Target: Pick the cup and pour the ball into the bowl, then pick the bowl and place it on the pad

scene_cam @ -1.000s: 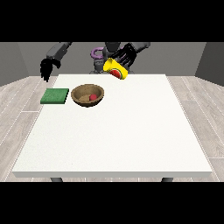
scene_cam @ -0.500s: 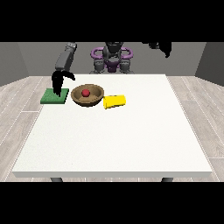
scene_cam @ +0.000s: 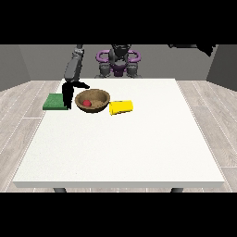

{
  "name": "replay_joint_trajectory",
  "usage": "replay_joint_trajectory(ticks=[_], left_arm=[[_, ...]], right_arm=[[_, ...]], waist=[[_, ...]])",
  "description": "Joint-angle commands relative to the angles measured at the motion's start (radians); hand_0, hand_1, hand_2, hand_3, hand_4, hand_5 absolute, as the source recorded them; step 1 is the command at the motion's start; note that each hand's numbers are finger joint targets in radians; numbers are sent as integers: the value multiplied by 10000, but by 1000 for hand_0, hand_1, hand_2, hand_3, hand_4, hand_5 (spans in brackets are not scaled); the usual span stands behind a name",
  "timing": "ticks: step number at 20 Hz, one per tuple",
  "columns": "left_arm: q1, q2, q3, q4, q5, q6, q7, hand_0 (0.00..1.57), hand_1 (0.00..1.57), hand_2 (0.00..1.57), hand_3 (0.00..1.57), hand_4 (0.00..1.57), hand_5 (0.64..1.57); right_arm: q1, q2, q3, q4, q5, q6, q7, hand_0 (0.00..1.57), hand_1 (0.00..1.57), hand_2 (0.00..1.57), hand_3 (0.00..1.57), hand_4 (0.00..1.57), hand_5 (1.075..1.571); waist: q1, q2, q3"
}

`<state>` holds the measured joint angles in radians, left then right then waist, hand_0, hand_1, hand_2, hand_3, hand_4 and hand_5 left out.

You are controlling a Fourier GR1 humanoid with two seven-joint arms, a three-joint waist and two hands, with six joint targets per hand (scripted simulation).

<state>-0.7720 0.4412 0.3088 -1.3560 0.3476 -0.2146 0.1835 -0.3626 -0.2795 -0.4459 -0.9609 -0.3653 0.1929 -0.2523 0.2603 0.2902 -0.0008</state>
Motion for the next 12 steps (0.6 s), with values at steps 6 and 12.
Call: replay_joint_trajectory(ticks=[6,12], left_arm=[[239,1354,1272,453,1108,-852,60,0,0,0,0,243,1502],[546,1590,1407,540,1363,-1199,-4,0,0,0,0,224,1494]], right_arm=[[-1134,-13,276,2178,396,151,-1080,0,0,0,0,0,1569],[-1676,720,651,2637,658,-480,-1278,0,0,0,0,0,1569]], waist=[[-543,315,17],[-463,219,12]])
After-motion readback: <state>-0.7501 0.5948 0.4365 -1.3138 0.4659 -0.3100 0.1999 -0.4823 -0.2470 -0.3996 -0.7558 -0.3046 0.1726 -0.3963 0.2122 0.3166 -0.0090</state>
